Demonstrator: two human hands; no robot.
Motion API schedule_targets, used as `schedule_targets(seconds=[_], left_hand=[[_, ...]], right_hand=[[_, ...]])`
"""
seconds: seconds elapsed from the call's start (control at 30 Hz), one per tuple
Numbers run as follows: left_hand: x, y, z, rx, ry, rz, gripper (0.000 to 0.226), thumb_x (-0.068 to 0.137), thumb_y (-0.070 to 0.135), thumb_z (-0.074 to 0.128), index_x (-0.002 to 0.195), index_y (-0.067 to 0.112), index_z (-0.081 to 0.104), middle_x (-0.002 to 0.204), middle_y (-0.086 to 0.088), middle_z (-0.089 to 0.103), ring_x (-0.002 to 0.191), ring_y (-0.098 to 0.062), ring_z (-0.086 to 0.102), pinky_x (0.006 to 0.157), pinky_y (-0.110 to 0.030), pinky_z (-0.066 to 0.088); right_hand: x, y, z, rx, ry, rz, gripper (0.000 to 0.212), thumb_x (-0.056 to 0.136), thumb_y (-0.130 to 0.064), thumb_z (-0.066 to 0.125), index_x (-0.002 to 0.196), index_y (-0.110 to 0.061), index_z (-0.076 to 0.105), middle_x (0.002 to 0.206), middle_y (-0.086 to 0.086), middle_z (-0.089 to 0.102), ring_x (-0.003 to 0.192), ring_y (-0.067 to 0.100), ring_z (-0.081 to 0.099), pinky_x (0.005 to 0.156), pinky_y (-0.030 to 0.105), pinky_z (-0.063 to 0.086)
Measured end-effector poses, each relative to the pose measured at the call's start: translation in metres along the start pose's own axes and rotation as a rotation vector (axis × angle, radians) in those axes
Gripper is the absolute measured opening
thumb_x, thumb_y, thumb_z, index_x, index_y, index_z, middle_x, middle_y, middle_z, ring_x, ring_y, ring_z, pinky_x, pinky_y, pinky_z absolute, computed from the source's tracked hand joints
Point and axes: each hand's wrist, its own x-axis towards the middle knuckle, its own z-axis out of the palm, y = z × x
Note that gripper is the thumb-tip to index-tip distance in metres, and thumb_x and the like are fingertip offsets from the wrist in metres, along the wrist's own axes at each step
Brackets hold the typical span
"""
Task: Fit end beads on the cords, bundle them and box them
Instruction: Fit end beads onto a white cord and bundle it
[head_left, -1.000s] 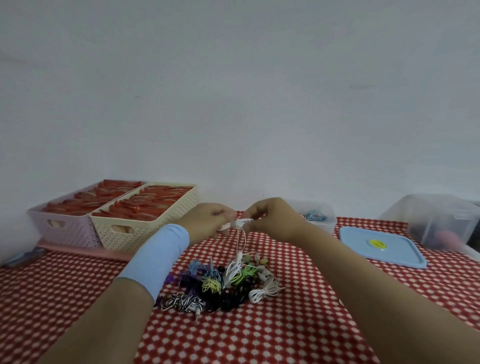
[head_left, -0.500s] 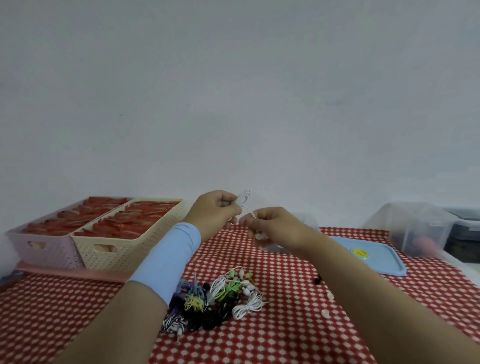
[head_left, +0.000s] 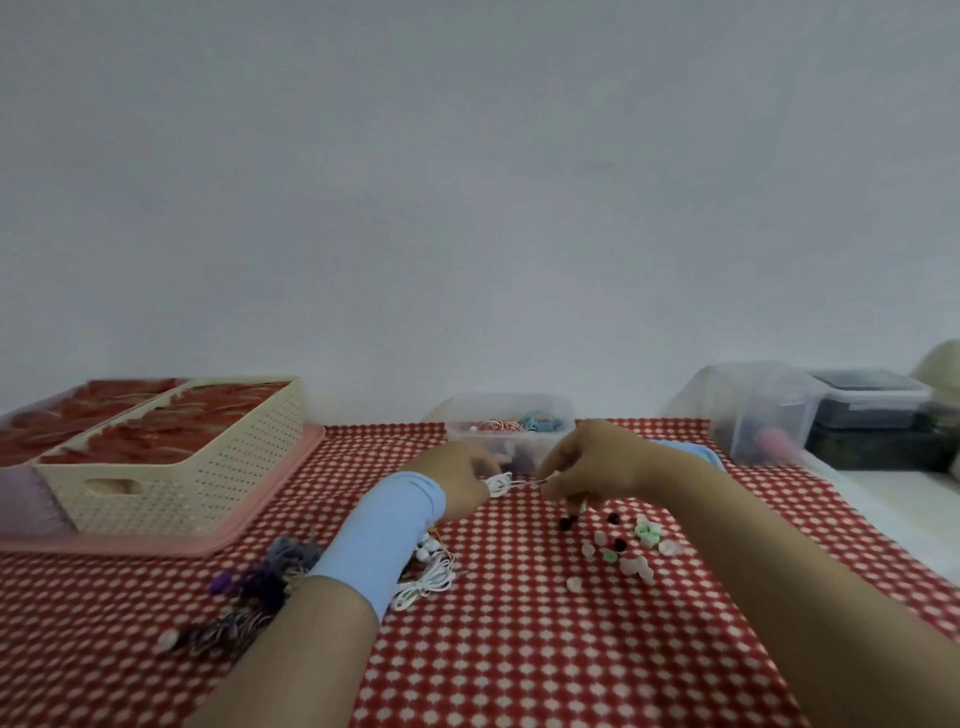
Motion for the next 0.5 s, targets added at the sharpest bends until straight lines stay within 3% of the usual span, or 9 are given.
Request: schedule_targets(seconds=[0.13, 0.23, 0.3, 0.43, 0.5], left_hand=[[0.011, 0.000, 0.013, 0.181, -0.028, -0.094, 0.021, 0.090, 0.025, 0.059, 0.107, 0.025, 0.072, 0.116, 0.004, 0.069, 0.101, -0.018, 0.065, 0.091, -0.033, 0.053], [0.015, 0.002, 0.015, 0.316, -0.066, -0.129, 0.024, 0.088, 0.029, 0.062, 0.109, 0.023, 0.071, 0.114, 0.002, 0.069, 0.098, -0.019, 0.065, 0.091, -0.036, 0.055], [0.016, 0.005, 0.011, 0.373, -0.013, -0.105, 0.028, 0.090, 0.032, 0.059, 0.116, 0.023, 0.068, 0.118, 0.001, 0.067, 0.103, -0.020, 0.064, 0.093, -0.036, 0.053], [0.018, 0.017, 0.010, 0.094, 0.129, 0.101, 0.031, 0.097, 0.017, 0.048, 0.111, 0.033, 0.071, 0.124, 0.006, 0.065, 0.110, -0.017, 0.061, 0.096, -0.026, 0.044], [0.019, 0.022, 0.019, -0.027, 0.105, 0.186, 0.029, 0.098, 0.020, 0.052, 0.112, 0.035, 0.072, 0.127, 0.011, 0.065, 0.114, -0.011, 0.060, 0.103, -0.026, 0.042]], right_hand=[[0.004, 0.010, 0.004, -0.071, -0.032, -0.032, 0.018, 0.089, -0.023, 0.076, 0.106, -0.028, 0.079, 0.077, -0.012, 0.075, 0.056, -0.002, 0.061, 0.055, 0.015, 0.048], [0.008, 0.013, 0.007, -0.104, -0.061, -0.014, 0.033, 0.088, -0.030, 0.078, 0.120, -0.029, 0.073, 0.084, -0.014, 0.073, 0.062, 0.002, 0.064, 0.059, 0.017, 0.050], [0.008, 0.014, 0.005, -0.106, -0.027, -0.024, 0.030, 0.091, -0.030, 0.074, 0.121, -0.025, 0.072, 0.090, -0.013, 0.072, 0.065, 0.001, 0.064, 0.059, 0.015, 0.049], [0.004, 0.020, -0.008, -0.122, 0.056, -0.058, 0.015, 0.093, -0.019, 0.070, 0.104, -0.027, 0.077, 0.084, -0.016, 0.069, 0.054, -0.013, 0.058, 0.058, 0.010, 0.043], [0.000, 0.024, -0.016, -0.147, 0.053, -0.050, 0.017, 0.088, -0.017, 0.076, 0.090, -0.034, 0.077, 0.083, -0.017, 0.073, 0.064, -0.011, 0.063, 0.065, 0.012, 0.047]])
